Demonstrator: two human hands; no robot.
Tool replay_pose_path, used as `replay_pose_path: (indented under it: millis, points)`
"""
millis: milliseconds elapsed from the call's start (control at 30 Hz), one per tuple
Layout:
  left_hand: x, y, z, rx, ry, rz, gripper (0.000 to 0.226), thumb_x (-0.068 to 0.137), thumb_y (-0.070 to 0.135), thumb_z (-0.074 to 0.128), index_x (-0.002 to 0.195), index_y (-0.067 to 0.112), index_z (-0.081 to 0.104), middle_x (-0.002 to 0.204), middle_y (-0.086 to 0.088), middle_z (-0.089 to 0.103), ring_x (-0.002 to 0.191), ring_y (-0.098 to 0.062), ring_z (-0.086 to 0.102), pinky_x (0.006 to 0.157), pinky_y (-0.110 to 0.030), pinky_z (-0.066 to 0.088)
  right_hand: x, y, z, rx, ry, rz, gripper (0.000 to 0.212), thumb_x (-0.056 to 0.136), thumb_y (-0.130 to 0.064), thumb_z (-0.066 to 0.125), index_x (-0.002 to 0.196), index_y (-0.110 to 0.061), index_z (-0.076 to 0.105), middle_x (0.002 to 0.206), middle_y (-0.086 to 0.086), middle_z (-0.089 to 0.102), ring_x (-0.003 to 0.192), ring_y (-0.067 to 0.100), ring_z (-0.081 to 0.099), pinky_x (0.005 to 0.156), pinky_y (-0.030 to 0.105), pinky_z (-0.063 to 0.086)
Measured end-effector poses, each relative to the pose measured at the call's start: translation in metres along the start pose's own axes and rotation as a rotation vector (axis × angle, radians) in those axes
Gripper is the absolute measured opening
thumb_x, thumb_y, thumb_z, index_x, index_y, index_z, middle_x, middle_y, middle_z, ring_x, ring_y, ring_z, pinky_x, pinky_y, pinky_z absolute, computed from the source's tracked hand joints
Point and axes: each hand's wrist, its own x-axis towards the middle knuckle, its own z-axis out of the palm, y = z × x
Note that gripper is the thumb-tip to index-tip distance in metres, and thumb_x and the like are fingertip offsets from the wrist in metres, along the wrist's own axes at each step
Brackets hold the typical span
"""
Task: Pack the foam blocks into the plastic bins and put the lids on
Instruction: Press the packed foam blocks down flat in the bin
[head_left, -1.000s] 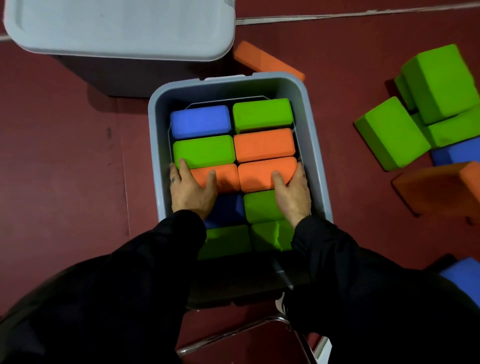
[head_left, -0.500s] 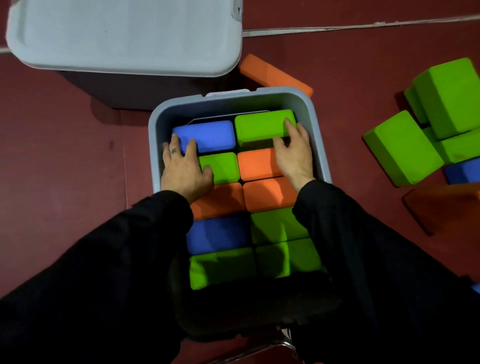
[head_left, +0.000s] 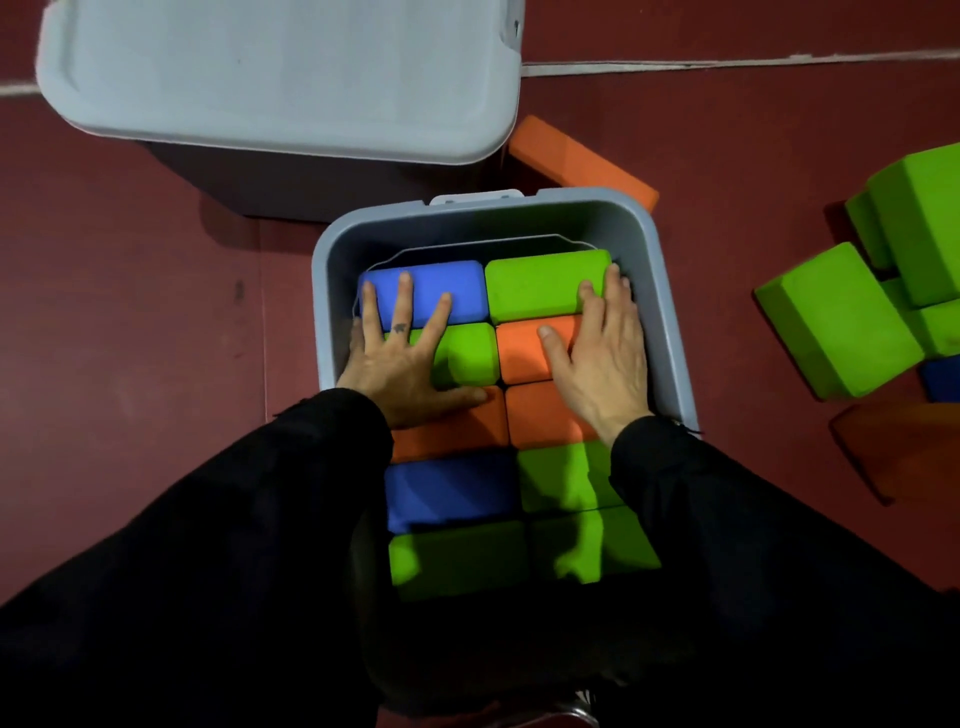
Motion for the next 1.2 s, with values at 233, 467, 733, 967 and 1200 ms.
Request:
replay_pose_path:
  millis: [233, 467, 733, 967, 1200]
  points:
    - [0.003, -0.002, 0.019, 0.125, 0.119, 0.069, 0.121, 0.066, 0.102, 0.017, 0.161, 0.028, 0.014, 0.165, -0.024, 0.004, 0.146, -0.059, 0.003, 0.112, -0.074, 0.014, -0.004, 0.004, 0.003, -0.202, -0.047, -0.093, 0.074, 0.104, -0.064, 0.025, 0.164, -0.024, 0.012, 0.171, 0.016, 0.0, 0.157, 0.039, 0.0, 0.127, 0.054, 0.006]
    - [-0.01, 0.007, 0.026, 0.181, 0.191, 0.132, 0.1, 0.083, 0.09, 0.021, 0.16, 0.026, 0.016, 0.168, -0.011, 0.009, 0.153, -0.04, 0.008, 0.11, -0.076, 0.014, -0.003, 0.005, -0.001, -0.213, -0.067, -0.121, 0.079, 0.102, -0.067, 0.027, 0.165, -0.022, 0.011, 0.171, 0.016, -0.002, 0.158, 0.037, -0.004, 0.126, 0.055, 0.0]
    - [-0.014, 0.007, 0.019, 0.165, 0.185, 0.134, 0.096, 0.084, 0.088, 0.015, 0.16, 0.029, 0.012, 0.168, -0.01, 0.006, 0.154, -0.038, 0.006, 0.112, -0.075, 0.011, -0.036, -0.01, -0.003, -0.151, -0.028, -0.209, 0.066, 0.105, -0.056, 0.034, 0.163, -0.027, 0.022, 0.17, 0.02, 0.009, 0.158, 0.037, 0.004, 0.125, 0.056, 0.01]
    - [-0.02, 0.025, 0.025, 0.218, 0.126, 0.112, 0.106, 0.078, 0.09, -0.001, 0.161, 0.024, 0.005, 0.168, -0.012, -0.003, 0.153, -0.041, -0.001, 0.109, -0.078, 0.006, -0.052, -0.012, 0.011, -0.267, -0.041, -0.157, 0.072, 0.1, -0.062, 0.035, 0.162, -0.027, 0.024, 0.168, 0.024, 0.012, 0.156, 0.043, 0.011, 0.124, 0.06, 0.01]
    - [-0.027, 0.037, 0.018, 0.222, 0.136, 0.216, 0.098, 0.083, 0.086, 0.017, 0.159, 0.025, 0.016, 0.168, -0.013, 0.007, 0.153, -0.04, 0.011, 0.111, -0.075, 0.012, -0.051, -0.008, 0.003, -0.204, -0.097, -0.203, 0.075, 0.099, -0.065, 0.034, 0.163, -0.028, 0.021, 0.169, 0.022, 0.01, 0.156, 0.041, 0.007, 0.124, 0.061, 0.009]
